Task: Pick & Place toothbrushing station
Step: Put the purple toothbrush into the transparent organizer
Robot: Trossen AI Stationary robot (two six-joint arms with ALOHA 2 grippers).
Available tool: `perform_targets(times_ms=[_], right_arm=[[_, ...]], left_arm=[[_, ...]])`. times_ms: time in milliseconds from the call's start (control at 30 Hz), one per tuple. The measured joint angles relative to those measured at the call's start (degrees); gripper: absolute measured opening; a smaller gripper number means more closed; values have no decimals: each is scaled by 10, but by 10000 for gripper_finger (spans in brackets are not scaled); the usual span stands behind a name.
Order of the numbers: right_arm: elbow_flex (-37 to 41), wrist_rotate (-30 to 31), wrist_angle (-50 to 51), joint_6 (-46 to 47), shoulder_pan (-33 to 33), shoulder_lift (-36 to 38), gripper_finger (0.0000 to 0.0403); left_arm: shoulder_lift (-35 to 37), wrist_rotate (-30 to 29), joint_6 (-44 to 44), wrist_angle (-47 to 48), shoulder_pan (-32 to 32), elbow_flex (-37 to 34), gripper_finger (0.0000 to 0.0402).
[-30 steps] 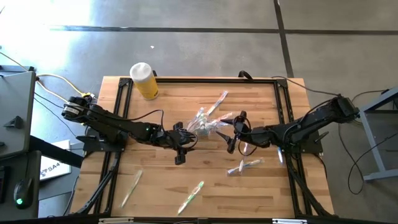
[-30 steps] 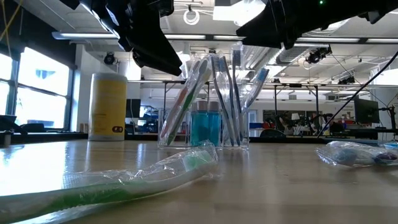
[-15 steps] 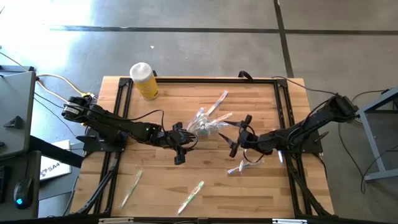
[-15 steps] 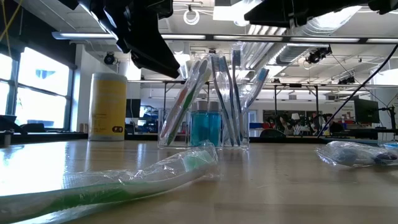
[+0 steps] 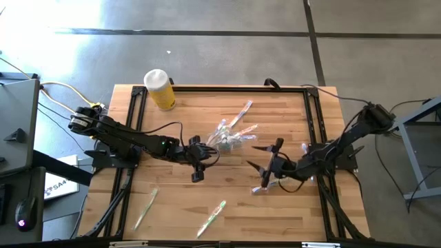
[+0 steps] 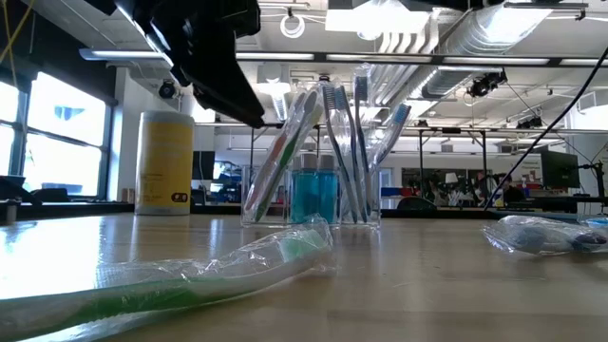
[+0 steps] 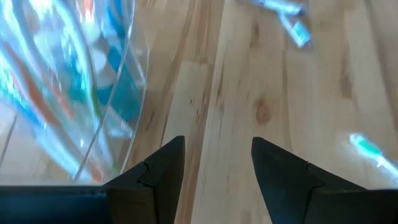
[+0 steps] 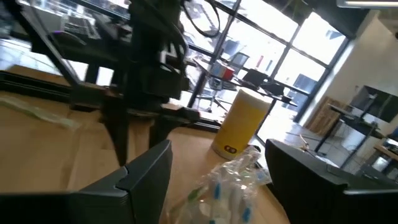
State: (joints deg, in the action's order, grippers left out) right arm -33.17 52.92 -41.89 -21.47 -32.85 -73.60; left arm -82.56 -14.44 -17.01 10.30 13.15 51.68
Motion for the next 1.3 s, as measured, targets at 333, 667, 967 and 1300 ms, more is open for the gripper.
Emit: perform_targets(times_ms=[333,667,967,1300], right_arm=[[0,1,22,6,-93,0,250],[0,257,52,30,-122,0,250],[2,369,50,55,-122,0,250],[3,289,133,184,-176,7,250]], left_arm=[[0,0,-13,28,0,0,182],[0,0,-14,32,0,0,182],[0,0,-16,34,0,0,182],[0,0,-34,18,0,-32,182]])
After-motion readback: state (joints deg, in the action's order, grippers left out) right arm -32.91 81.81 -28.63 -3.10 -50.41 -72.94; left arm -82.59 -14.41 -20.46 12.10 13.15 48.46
